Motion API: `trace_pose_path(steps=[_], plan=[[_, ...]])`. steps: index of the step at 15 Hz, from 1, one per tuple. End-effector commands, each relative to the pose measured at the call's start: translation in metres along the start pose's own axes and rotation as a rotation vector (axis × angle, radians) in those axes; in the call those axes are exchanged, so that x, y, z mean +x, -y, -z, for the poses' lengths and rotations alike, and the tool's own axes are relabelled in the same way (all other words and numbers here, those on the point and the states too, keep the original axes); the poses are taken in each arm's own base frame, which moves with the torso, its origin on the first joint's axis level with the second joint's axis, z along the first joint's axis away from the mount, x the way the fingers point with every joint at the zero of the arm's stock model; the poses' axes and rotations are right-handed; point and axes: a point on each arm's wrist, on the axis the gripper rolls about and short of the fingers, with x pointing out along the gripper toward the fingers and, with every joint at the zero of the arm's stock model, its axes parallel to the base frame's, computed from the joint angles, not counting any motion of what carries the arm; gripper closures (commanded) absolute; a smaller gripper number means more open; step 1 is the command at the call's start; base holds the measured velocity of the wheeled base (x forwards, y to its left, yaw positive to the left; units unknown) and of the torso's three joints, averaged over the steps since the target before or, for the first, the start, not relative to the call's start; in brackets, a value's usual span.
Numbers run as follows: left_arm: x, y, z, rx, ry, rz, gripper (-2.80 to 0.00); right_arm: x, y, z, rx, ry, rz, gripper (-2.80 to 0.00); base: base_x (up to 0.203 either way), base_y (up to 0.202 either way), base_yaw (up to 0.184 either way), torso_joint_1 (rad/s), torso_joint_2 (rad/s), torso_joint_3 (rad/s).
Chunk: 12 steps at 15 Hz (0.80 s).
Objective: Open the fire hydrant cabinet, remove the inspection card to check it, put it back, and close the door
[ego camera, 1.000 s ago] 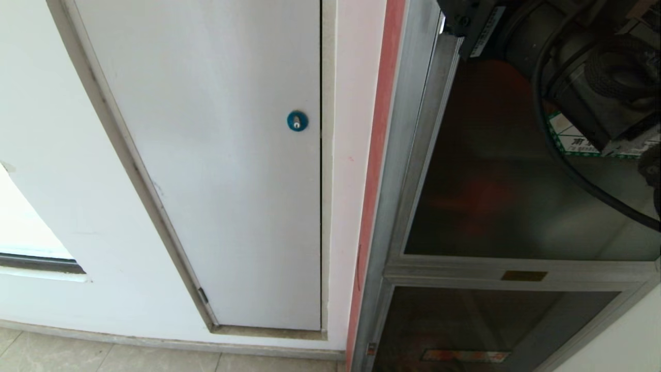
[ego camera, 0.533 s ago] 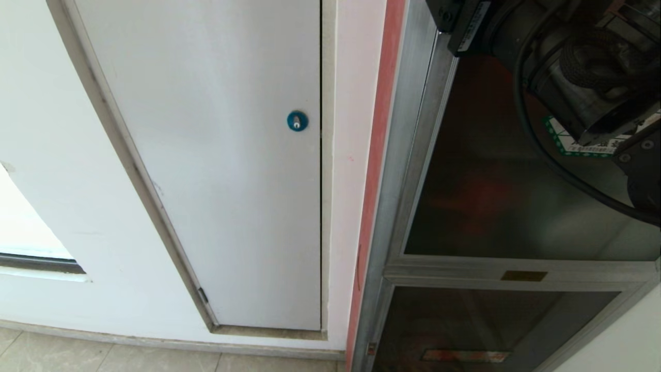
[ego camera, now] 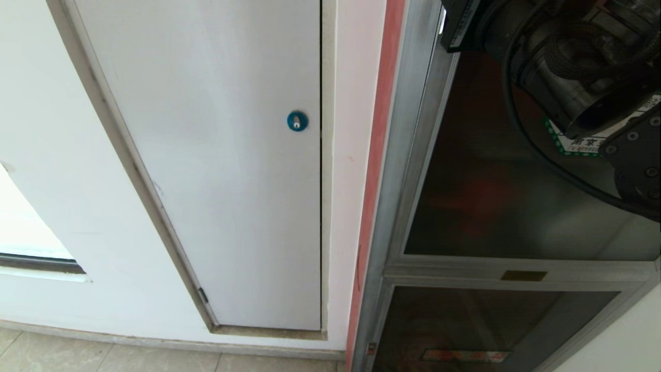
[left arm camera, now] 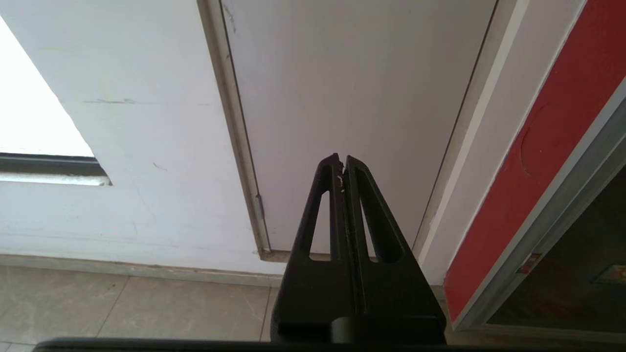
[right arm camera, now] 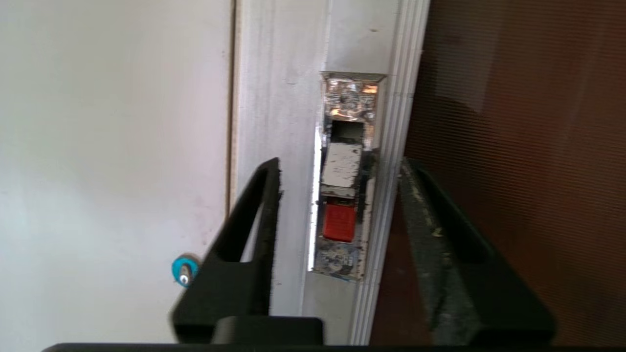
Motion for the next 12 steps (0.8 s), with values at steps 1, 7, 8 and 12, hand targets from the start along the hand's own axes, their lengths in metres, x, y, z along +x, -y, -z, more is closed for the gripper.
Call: trace_pose_path(steps=[1, 7, 8, 12], plan=[[0.0013, 0.0, 0.0056, -0.001, -0.02, -0.001, 0.0, 0.0005, -0.0014, 0.0023, -0.003, -0.006, -0.001, 0.0, 0.0, 0.0, 0.0, 0.0, 0.0, 0.0], [0.0014, 0.0, 0.0055, -0.001, -0.021, -0.001, 0.0, 0.0033, -0.0015, 0.0001, -0.006, -0.012, -0.002, 0.0, 0.0, 0.0, 0.0, 0.0, 0.0, 0.0], [0.0014, 0.0, 0.0055, -0.001, -0.021, -0.001, 0.0, 0.0031, -0.0017, 0.0005, -0.005, -0.014, -0.003, 0.0, 0.0, 0.0, 0.0, 0.0, 0.0, 0.0], [0.0014, 0.0, 0.0055, -0.001, -0.021, -0.001, 0.0, 0.0013, -0.0006, -0.0031, -0.003, -0.008, -0.004, 0.0, 0.0, 0.0, 0.0, 0.0, 0.0, 0.0]])
